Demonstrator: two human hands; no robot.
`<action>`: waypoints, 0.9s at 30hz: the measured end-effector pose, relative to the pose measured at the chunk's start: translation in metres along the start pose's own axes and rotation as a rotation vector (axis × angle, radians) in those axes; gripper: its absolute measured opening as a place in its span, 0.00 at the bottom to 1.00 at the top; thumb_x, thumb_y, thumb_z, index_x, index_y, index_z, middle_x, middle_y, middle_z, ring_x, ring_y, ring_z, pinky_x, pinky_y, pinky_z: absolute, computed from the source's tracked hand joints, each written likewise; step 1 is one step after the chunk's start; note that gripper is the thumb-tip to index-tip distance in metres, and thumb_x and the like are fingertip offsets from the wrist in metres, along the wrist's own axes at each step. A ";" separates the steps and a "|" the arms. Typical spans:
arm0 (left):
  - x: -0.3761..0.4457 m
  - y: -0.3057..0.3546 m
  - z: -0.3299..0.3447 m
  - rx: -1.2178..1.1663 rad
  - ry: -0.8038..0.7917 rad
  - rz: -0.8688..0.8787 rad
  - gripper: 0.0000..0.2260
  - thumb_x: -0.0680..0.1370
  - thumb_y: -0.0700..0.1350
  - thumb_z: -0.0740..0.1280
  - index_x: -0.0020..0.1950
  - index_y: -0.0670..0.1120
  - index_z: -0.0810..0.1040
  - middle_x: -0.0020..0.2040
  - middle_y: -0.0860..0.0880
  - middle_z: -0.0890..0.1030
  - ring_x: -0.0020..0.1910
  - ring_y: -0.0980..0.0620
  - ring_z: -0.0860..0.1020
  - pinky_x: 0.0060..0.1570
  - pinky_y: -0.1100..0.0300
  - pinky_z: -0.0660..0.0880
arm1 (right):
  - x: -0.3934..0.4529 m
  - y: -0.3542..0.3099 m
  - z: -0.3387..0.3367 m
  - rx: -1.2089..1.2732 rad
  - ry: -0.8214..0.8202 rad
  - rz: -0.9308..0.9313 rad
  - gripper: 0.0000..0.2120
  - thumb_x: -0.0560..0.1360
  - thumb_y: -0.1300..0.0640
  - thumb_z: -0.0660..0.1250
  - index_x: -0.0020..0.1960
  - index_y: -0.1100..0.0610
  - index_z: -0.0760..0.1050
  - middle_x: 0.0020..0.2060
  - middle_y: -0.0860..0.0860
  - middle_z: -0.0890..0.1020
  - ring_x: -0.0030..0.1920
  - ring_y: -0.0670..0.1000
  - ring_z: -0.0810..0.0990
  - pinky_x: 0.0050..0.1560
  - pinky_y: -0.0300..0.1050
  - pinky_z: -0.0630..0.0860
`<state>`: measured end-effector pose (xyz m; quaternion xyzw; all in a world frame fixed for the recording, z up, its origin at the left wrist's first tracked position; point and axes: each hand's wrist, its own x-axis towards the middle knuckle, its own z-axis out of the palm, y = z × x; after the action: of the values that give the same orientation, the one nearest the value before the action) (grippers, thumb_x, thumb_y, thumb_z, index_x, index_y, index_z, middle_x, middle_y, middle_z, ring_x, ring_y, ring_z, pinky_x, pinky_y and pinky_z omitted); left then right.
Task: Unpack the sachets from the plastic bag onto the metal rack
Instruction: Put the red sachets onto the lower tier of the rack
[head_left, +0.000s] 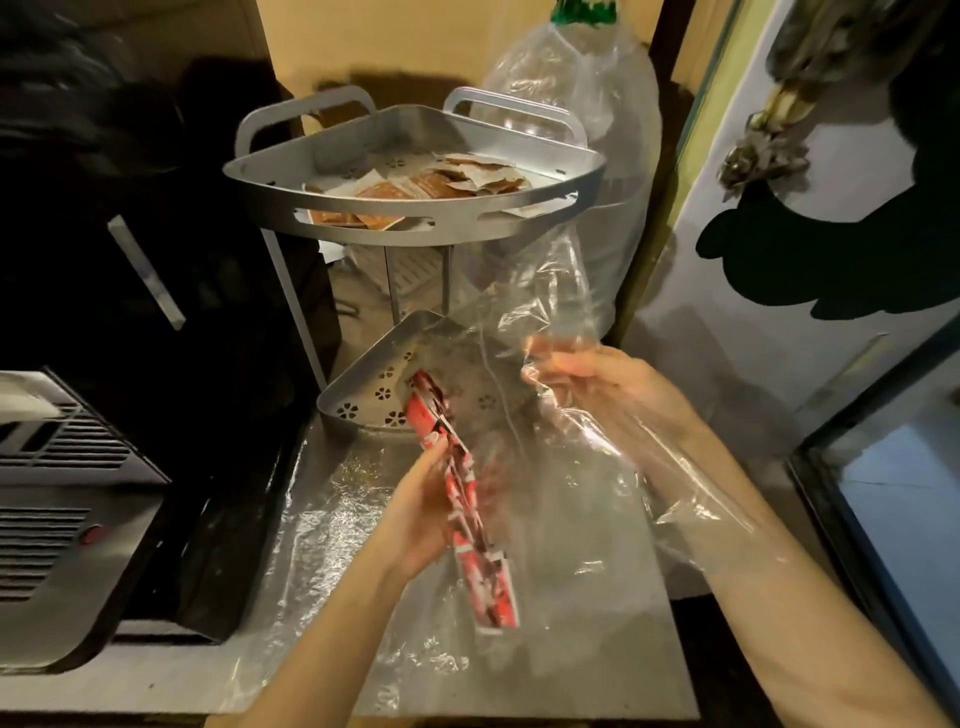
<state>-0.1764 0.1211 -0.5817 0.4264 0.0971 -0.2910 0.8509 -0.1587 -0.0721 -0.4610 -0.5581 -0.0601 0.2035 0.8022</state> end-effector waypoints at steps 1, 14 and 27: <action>-0.002 0.003 -0.002 0.026 0.036 0.008 0.26 0.59 0.58 0.76 0.47 0.41 0.77 0.38 0.46 0.82 0.36 0.50 0.80 0.46 0.56 0.76 | -0.003 0.003 -0.004 0.035 0.035 -0.007 0.12 0.65 0.62 0.61 0.37 0.59 0.84 0.30 0.50 0.84 0.32 0.43 0.83 0.30 0.33 0.76; -0.026 0.000 -0.042 0.613 0.577 0.118 0.12 0.69 0.44 0.73 0.50 0.45 0.75 0.39 0.46 0.83 0.33 0.49 0.82 0.36 0.57 0.76 | -0.028 0.106 -0.079 -0.101 0.371 0.467 0.07 0.72 0.66 0.66 0.47 0.58 0.80 0.34 0.52 0.85 0.32 0.47 0.82 0.31 0.38 0.76; 0.001 -0.028 -0.046 1.496 0.812 0.420 0.30 0.66 0.44 0.75 0.64 0.42 0.68 0.64 0.40 0.69 0.64 0.40 0.67 0.66 0.43 0.65 | -0.024 0.141 -0.075 -1.059 0.557 0.332 0.25 0.67 0.60 0.72 0.59 0.54 0.65 0.51 0.53 0.77 0.46 0.51 0.78 0.40 0.41 0.77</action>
<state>-0.1881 0.1436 -0.6290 0.9522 0.0958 0.0587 0.2840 -0.1930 -0.1059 -0.6150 -0.9144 0.1463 0.1148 0.3597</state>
